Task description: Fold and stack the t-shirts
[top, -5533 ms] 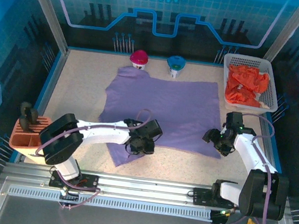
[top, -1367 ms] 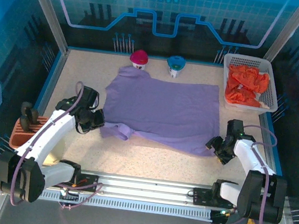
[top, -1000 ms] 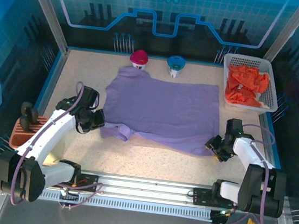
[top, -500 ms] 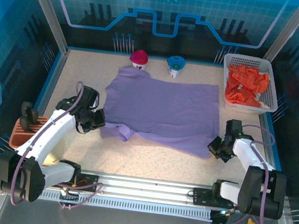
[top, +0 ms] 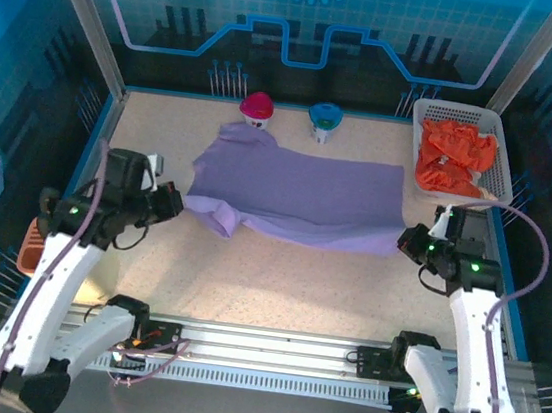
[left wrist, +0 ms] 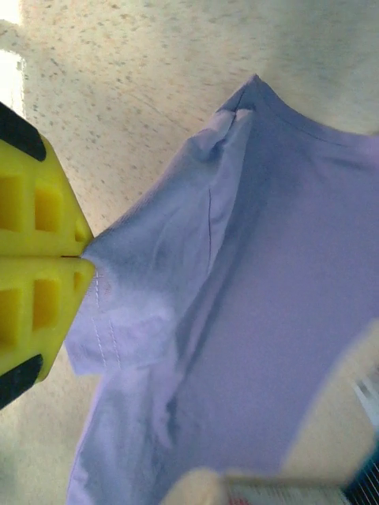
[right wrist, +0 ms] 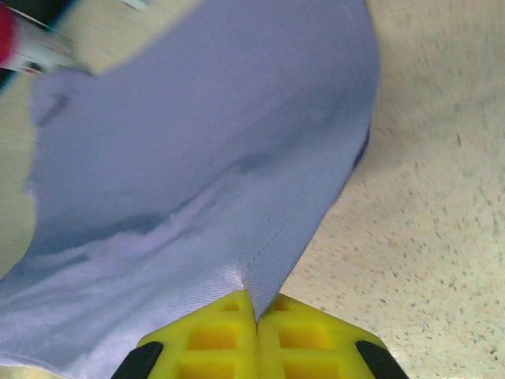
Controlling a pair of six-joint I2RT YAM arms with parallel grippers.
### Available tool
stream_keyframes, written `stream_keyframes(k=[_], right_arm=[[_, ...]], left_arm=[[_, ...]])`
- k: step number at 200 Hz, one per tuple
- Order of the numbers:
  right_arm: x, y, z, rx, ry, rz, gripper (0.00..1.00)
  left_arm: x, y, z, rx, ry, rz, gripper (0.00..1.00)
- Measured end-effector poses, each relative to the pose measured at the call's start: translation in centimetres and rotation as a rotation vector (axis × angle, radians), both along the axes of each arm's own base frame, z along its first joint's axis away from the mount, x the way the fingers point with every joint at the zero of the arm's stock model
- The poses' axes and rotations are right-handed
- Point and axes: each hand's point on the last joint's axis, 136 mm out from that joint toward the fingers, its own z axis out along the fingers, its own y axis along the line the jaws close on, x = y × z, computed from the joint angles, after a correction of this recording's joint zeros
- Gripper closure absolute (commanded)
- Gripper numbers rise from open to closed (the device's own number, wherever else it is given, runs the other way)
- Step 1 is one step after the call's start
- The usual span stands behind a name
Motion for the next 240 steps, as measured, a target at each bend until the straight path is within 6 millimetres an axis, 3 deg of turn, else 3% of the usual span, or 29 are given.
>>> stream_keyframes(k=[21,50,113,143,167,188,209,240], right_arm=[[-0.8,0.6,5.8,-0.021,-0.173,0.041,1.0],[-2.6,1.6,12.4,-0.041,-0.367,0.109,1.0],[-8.3,2.3,24.3,-0.116,-0.691,0.126,1.0],[-10.1,2.2,27.4,-0.117,-0.771,0.097,1.0],[-9.1,1.8,26.9,-0.091,-0.728,0.069,1.0],[-5.5,1.2,23.4,-0.058,-0.59,0.045,1.0],[-0.2,0.7,16.8,-0.012,-0.368,0.031,1.0],[5.5,-0.1,5.9,0.037,-0.07,-0.003,1.0]], left_arm=[[-1.2,0.1,5.7,0.002,-0.168,-0.027,1.0],[-3.2,0.1,12.6,-0.004,-0.375,-0.064,1.0],[-8.2,-0.7,25.4,-0.072,-0.716,-0.144,1.0],[-9.0,-1.0,30.1,-0.092,-0.819,-0.172,1.0],[-6.8,-1.6,31.4,-0.099,-0.822,-0.187,1.0],[-1.8,-2.4,29.5,-0.094,-0.729,-0.189,1.0],[5.4,-3.1,24.0,-0.082,-0.573,-0.173,1.0],[16.0,-2.4,12.0,-0.082,-0.292,-0.113,1.0]])
